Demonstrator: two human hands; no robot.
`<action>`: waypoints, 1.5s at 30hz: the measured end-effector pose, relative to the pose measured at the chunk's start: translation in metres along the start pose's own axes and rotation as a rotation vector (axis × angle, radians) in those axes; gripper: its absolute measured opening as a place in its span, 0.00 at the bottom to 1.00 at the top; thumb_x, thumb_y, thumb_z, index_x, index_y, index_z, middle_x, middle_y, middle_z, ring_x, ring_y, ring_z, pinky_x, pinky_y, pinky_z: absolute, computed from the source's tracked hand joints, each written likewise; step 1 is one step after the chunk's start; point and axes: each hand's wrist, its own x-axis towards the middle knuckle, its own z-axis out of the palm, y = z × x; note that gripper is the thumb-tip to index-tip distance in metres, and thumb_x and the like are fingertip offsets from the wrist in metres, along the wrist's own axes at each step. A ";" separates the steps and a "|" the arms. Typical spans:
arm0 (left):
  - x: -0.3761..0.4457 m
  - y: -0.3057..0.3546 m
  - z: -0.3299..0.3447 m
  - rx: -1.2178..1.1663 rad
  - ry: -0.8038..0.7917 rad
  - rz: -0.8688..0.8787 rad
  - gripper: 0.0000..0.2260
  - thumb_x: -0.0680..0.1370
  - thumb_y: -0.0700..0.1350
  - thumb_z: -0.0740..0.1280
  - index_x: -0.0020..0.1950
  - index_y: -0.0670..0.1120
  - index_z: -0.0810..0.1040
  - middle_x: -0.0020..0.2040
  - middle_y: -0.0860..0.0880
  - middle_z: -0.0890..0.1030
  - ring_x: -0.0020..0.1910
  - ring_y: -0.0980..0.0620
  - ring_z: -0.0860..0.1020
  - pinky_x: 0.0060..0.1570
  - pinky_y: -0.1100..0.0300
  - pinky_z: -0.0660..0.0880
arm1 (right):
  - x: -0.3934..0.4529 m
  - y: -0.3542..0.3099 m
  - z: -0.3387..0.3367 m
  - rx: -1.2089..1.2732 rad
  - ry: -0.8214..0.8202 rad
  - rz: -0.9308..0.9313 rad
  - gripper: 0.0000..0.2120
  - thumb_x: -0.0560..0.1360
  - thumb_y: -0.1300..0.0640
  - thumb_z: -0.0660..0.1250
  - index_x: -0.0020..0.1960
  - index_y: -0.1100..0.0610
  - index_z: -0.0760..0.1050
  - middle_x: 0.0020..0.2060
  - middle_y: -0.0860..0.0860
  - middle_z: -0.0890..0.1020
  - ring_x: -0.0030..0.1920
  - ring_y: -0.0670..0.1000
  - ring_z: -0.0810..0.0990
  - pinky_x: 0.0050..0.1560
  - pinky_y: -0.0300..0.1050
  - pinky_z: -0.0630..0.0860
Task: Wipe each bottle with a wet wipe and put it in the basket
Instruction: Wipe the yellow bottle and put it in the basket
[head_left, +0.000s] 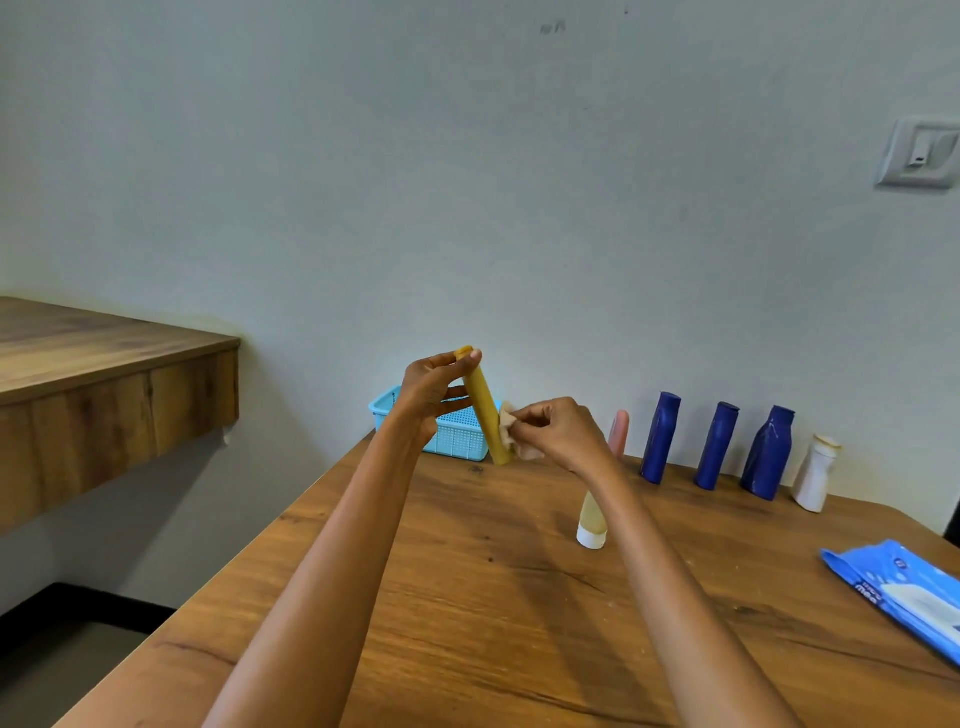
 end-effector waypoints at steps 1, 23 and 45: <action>0.001 0.001 -0.001 -0.006 -0.008 -0.011 0.16 0.73 0.46 0.72 0.57 0.41 0.77 0.48 0.46 0.81 0.46 0.47 0.81 0.45 0.55 0.80 | 0.001 0.000 0.000 0.019 0.035 0.000 0.12 0.73 0.46 0.68 0.51 0.52 0.83 0.47 0.48 0.85 0.46 0.47 0.81 0.53 0.53 0.78; 0.000 -0.005 -0.006 -0.063 0.100 -0.054 0.17 0.72 0.44 0.73 0.57 0.39 0.75 0.46 0.47 0.79 0.44 0.45 0.80 0.47 0.52 0.80 | -0.013 -0.025 0.023 -0.177 0.219 -0.125 0.15 0.76 0.48 0.64 0.59 0.51 0.79 0.51 0.49 0.83 0.49 0.49 0.80 0.36 0.37 0.68; 0.005 0.000 -0.020 -0.137 -0.104 -0.011 0.13 0.77 0.44 0.66 0.60 0.41 0.76 0.47 0.48 0.80 0.46 0.48 0.79 0.45 0.57 0.78 | -0.006 -0.038 0.024 0.090 0.516 -0.131 0.12 0.77 0.51 0.64 0.59 0.51 0.77 0.49 0.49 0.83 0.48 0.49 0.80 0.41 0.43 0.76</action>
